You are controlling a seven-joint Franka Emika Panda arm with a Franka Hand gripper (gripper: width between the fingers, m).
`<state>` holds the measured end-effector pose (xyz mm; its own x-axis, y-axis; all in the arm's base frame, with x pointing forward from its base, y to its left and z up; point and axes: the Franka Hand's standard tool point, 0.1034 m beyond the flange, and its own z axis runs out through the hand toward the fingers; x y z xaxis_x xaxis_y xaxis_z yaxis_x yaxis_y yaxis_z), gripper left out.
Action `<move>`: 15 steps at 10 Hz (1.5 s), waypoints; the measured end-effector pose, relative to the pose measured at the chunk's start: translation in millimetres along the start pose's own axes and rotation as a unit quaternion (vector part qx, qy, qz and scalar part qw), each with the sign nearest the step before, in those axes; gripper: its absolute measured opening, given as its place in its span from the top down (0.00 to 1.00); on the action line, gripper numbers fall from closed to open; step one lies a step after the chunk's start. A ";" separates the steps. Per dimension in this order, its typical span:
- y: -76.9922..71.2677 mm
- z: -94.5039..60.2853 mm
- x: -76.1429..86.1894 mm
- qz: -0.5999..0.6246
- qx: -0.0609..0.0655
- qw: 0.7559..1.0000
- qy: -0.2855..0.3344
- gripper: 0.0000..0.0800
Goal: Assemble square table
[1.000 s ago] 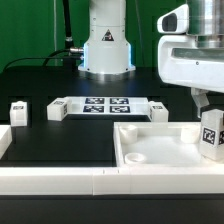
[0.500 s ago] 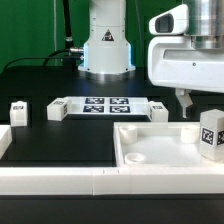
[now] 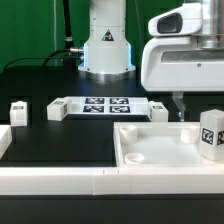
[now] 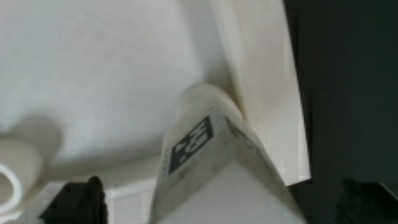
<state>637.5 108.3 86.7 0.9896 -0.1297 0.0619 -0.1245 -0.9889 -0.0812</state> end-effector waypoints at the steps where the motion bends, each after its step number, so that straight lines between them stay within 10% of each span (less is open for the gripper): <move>1: 0.5 0.2 0.1 -0.060 0.000 0.998 0.000 0.19; 7: -0.4 0.7 -0.3 -0.206 -0.004 0.979 0.000 0.20; 9: -0.5 0.6 -0.3 -0.190 -0.004 0.982 0.000 0.64; 15: -0.2 1.0 -0.5 0.012 0.002 1.000 0.000 0.64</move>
Offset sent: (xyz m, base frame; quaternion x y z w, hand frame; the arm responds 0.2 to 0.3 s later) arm -0.0011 0.0073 0.0004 0.0037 -0.0008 -0.2126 0.9771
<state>637.2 108.6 85.7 0.9864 -0.1535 0.0594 -0.1481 -0.9852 -0.0864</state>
